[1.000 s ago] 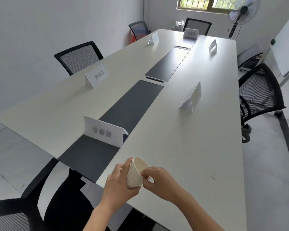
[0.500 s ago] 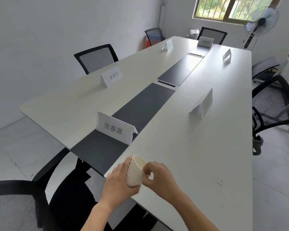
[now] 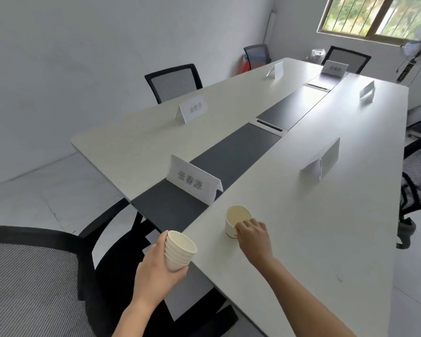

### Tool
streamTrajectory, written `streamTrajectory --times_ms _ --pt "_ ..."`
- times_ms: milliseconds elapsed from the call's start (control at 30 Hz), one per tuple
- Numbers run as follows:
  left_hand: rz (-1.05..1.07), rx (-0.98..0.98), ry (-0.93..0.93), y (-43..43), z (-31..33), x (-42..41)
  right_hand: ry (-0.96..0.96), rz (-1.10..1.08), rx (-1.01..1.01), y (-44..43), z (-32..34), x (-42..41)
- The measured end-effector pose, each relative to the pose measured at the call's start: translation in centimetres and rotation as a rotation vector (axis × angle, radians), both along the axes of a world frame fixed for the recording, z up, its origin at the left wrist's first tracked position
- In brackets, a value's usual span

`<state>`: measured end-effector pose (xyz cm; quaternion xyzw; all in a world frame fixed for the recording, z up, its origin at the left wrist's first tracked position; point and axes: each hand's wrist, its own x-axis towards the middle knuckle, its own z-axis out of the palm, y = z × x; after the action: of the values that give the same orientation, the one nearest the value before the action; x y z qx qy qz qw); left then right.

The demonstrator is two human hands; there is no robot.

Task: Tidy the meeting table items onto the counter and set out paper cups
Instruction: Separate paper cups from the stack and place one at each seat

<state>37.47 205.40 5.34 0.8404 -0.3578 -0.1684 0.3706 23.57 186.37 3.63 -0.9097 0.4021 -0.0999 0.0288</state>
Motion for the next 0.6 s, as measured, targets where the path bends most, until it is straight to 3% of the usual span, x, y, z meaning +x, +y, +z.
streamTrajectory --times_ms 200,367,500,600 --pt "0.017 0.007 -0.006 1.8 -0.1 0.0 -0.001 0.037 -0.050 0.5 0.3 0.5" --pt "-0.022 -0.024 -0.025 1.9 -0.1 0.0 -0.172 0.045 0.014 2.4 1.7 0.2" --pt "-0.166 -0.021 -0.024 1.0 -0.3 -1.3 -0.437 -0.009 0.284 6.7 3.5 -1.1" --pt "-0.336 -0.027 -0.016 -0.2 -0.8 -3.5 -0.506 0.010 0.466 9.5 4.3 -3.0"
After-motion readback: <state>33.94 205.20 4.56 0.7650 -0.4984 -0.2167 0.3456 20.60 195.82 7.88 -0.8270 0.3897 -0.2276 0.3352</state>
